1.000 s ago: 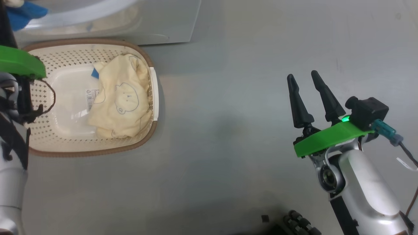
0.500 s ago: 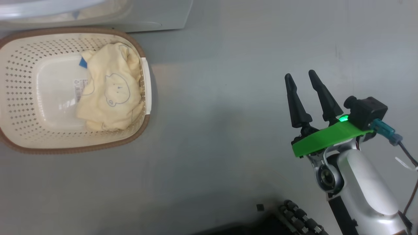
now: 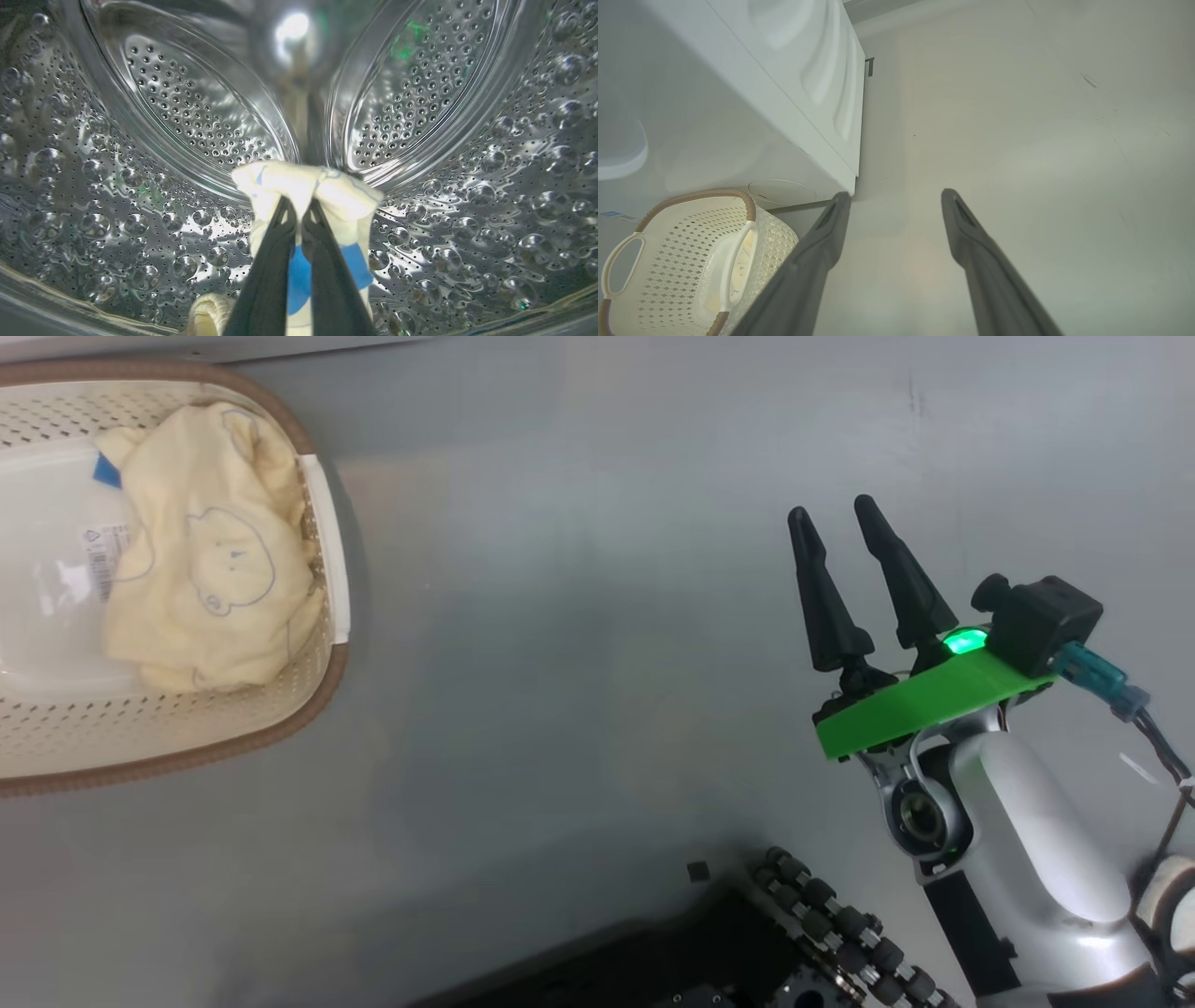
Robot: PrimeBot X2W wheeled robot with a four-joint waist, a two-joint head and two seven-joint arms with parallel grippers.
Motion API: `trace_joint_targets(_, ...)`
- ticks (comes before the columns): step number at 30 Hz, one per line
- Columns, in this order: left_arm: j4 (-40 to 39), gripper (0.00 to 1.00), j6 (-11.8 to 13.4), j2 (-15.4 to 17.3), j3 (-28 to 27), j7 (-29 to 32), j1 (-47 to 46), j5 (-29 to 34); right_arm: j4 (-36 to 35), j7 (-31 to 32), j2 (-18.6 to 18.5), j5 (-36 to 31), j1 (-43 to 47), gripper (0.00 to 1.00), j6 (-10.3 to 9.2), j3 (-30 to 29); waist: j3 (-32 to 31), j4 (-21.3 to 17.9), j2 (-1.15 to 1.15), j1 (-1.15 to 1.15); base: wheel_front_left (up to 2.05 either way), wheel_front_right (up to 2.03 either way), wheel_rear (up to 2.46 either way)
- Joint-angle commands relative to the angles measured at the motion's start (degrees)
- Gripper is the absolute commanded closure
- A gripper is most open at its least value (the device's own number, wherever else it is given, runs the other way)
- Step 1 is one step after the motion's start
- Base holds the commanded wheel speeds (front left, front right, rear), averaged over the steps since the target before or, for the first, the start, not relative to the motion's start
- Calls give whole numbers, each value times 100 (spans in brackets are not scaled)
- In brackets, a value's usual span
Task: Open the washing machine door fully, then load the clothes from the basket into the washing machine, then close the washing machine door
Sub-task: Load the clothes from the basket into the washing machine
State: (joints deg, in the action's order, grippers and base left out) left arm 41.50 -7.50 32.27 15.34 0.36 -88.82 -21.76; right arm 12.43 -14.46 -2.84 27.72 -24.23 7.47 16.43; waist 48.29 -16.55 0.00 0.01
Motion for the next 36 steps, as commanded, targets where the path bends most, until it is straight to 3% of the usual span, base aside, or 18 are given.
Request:
trace_joint_targets(1,26,100,2,357,68,55,-287,84,-104,-53,-4,67,108,0,2,122,126,-138,0,-1,0,0,0)
trace_joint_targets(17,1642,100,1,248,975,-347,-1437,201,-99,-53,-4,246,40,0,2,281,328,-380,0,-1,0,0,0)
trace_joint_targets(18,1782,0,1,207,1017,-486,-1472,179,-82,-53,-4,244,48,0,2,271,308,-357,0,-1,0,0,0)
trace_joint_targets(36,2202,0,1,-208,1540,-1351,-714,-393,31,-53,-4,-230,141,0,2,-93,-389,184,0,-1,0,0,0)
